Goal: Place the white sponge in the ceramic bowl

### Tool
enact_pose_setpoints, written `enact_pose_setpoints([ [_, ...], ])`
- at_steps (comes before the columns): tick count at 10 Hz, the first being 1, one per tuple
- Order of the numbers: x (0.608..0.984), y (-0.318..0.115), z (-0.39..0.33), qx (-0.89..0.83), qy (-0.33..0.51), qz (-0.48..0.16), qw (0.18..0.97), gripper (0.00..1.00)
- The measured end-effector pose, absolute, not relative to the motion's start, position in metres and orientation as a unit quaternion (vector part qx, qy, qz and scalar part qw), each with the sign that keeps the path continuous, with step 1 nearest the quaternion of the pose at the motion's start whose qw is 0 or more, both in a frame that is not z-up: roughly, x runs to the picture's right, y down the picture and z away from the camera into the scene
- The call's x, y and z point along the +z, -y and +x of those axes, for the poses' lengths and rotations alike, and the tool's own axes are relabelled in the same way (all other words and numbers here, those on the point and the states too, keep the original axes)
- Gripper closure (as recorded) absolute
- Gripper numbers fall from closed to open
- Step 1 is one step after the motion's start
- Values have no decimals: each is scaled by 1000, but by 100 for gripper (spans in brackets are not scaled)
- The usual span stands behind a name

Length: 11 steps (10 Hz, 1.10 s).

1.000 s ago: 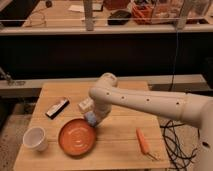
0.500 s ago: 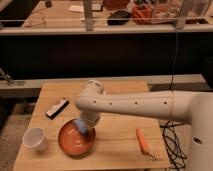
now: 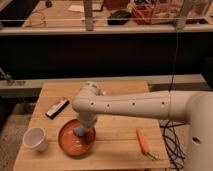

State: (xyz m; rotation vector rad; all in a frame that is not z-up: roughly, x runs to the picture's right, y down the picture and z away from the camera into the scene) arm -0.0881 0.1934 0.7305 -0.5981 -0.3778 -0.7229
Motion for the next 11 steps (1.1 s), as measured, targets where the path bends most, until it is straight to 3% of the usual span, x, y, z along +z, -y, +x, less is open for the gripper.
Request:
enact_pose_setpoints([
  [11, 732, -198, -99, -349, 185, -285, 873, 92],
])
